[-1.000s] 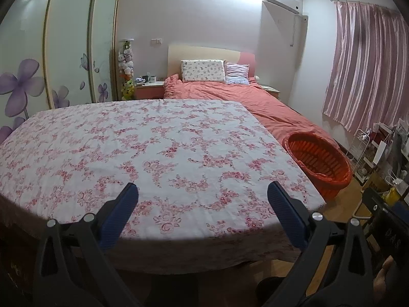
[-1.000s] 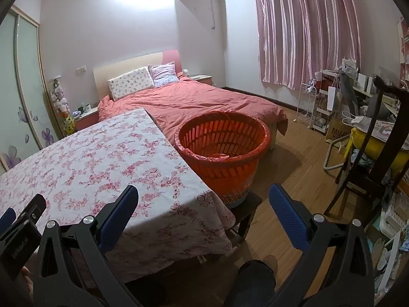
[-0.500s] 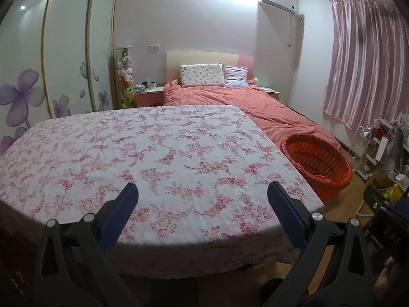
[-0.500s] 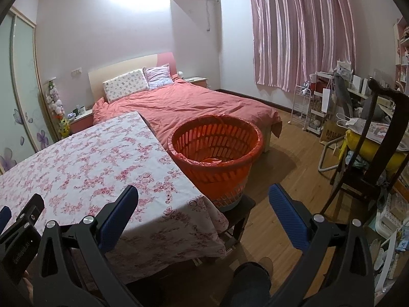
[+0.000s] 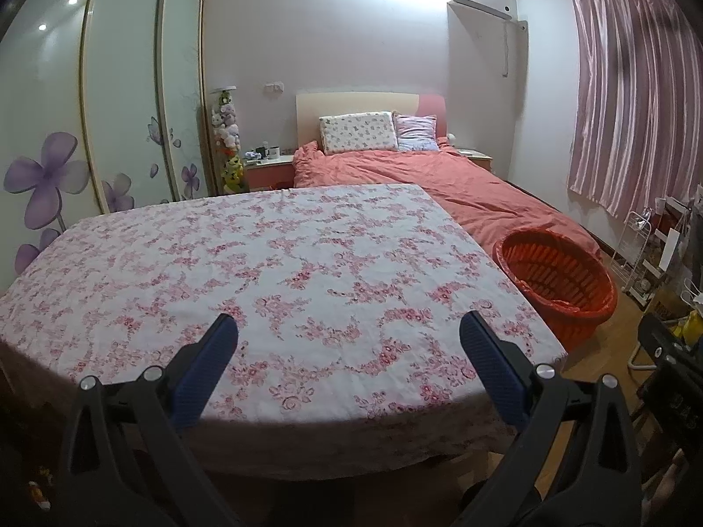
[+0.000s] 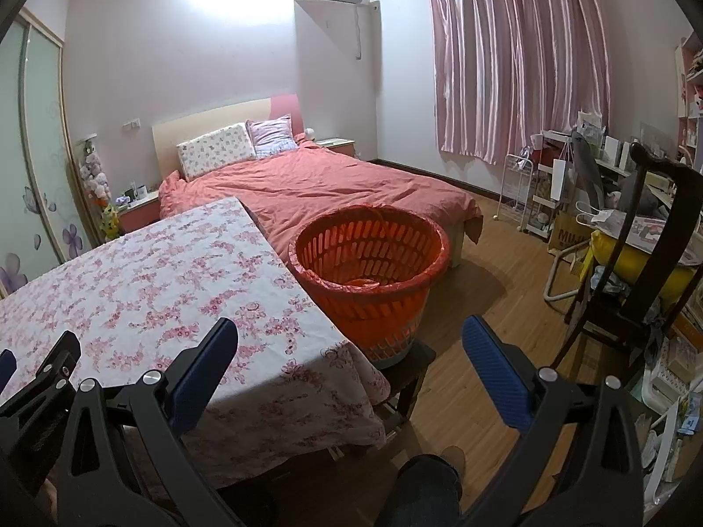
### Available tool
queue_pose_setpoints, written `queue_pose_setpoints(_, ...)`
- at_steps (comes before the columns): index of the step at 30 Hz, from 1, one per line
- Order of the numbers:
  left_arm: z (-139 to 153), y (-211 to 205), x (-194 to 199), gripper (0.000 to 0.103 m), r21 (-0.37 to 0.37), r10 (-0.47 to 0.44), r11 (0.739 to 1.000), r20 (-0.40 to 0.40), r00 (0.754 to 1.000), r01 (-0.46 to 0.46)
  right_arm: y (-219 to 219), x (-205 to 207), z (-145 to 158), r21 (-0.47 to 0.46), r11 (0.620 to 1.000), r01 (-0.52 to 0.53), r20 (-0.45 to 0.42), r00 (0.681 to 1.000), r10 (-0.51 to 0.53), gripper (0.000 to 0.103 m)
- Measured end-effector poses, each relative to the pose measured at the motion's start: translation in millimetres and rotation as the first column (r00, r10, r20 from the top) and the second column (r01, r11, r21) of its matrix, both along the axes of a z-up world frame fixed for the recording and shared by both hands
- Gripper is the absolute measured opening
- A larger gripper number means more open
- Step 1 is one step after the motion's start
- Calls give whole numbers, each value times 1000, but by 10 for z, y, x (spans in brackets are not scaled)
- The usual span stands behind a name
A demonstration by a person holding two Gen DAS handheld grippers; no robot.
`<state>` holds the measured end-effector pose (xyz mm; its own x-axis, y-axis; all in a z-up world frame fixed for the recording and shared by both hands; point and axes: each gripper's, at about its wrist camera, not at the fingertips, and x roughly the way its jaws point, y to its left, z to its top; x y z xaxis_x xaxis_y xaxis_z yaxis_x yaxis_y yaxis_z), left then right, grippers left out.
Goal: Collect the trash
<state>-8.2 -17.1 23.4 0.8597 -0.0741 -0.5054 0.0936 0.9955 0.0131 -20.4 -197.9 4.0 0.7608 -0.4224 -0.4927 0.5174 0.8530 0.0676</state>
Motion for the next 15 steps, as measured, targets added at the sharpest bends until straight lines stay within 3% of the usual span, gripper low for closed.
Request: queue_pose_setpoints(15, 7, 49, 16, 99, -4, 11, 1000, -3, 1000, -11, 9, -8, 22, -2, 1000, 1, 1, 1000, -1, 101)
